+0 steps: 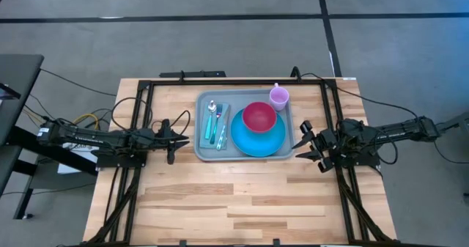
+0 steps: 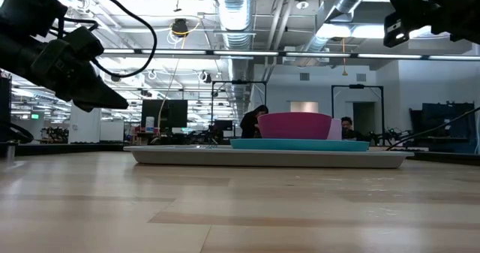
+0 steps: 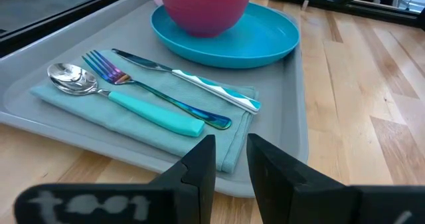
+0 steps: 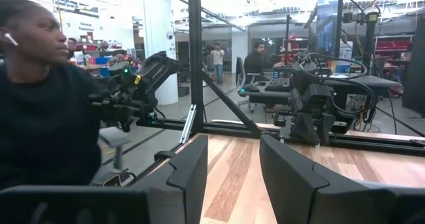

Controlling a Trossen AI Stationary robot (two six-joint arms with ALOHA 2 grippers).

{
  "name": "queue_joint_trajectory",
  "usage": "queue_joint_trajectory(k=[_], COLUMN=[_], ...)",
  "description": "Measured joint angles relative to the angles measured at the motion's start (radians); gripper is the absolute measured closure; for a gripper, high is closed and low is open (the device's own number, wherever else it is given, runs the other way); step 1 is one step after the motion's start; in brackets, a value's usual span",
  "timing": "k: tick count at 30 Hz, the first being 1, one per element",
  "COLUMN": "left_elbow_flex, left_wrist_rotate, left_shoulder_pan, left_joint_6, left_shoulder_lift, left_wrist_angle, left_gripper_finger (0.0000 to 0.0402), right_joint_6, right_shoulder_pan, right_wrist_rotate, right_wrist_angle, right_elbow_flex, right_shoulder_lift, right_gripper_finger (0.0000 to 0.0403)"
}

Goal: Set up tray
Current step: Return to Home Position

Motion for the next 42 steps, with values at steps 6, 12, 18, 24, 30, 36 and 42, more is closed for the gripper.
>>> queue_joint_trajectory(k=[6,12,18,24,30,36,42], left_elbow_flex=[0.000,0.000,0.000,0.000,0.000,0.000,0.000], left_wrist_rotate=[0.000,0.001,0.001,0.002,0.002,0.005,0.005], left_shoulder_pan=[0.000,0.000,-0.001,-0.001,-0.001,-0.001,-0.001], left_joint_6=[0.000,0.000,-0.001,0.000,-0.003,-0.003,-0.003], left_shoulder_lift=[-0.012,-0.087,-0.213,-0.354,-0.431,-0.428,-0.426], left_wrist_angle=[0.000,0.000,0.000,0.000,0.000,0.000,0.000], left_gripper_finger=[0.0327,0.0327,0.0327,0.0327,0.0327,0.0327,0.0327], right_joint_6=[0.000,0.000,0.000,0.000,0.000,0.000,0.000], right_shoulder_pan=[0.000,0.000,0.000,0.000,0.000,0.000,0.000], right_wrist_rotate=[0.000,0.000,0.000,0.000,0.000,0.000,0.000], right_wrist_angle=[0.000,0.000,0.000,0.000,0.000,-0.003,-0.003], right_elbow_flex=[0.000,0.000,0.000,0.000,0.000,0.000,0.000], right_shoulder_lift=[0.000,0.000,0.000,0.000,0.000,0.000,0.000], right_gripper_finger=[0.0274,0.0274,0.0274,0.0274,0.0274,0.0274,0.0274])
